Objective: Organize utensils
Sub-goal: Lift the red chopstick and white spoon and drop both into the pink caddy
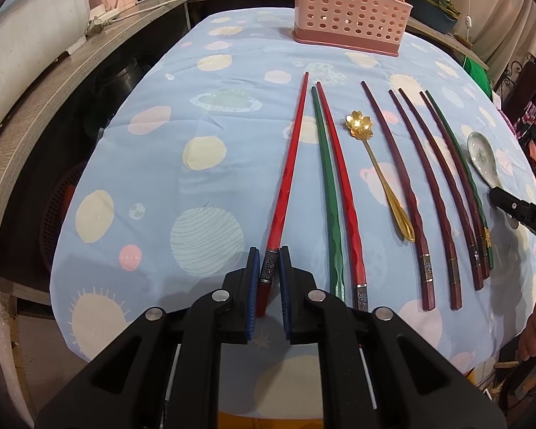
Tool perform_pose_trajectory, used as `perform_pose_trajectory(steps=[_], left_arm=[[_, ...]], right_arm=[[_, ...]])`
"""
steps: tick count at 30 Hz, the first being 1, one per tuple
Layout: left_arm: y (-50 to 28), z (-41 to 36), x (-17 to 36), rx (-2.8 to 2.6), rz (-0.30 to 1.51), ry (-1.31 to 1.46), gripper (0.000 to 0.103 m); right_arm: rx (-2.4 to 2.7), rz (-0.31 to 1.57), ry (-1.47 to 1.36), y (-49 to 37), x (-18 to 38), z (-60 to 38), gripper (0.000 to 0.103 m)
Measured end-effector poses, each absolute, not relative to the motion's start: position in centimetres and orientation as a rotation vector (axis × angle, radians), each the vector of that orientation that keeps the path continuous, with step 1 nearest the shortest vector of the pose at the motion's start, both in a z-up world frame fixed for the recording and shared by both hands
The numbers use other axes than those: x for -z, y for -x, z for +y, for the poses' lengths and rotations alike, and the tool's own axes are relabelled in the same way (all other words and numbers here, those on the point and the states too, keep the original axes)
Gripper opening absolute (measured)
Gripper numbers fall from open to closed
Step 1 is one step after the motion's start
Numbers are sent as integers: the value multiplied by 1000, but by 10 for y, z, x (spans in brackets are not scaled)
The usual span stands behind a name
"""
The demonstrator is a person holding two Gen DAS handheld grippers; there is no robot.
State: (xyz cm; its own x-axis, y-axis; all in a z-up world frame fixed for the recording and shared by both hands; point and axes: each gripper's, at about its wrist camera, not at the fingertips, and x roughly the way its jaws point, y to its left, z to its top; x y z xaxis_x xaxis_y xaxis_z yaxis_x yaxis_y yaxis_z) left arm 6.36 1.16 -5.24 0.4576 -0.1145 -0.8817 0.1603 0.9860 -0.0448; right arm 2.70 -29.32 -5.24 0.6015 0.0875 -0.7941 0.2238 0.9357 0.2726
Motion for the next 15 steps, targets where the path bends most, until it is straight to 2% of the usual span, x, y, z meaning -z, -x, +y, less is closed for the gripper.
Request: perform_pose_trajectory(steps=[6,15], left_arm=[[-63,15,39,183,1066,-22,7],[-78,23,-21,199,923,25,7]], right_arm=[[115,895,-308,-18,28,-292,9],[129,843,-278,-22,-6,-297,6]])
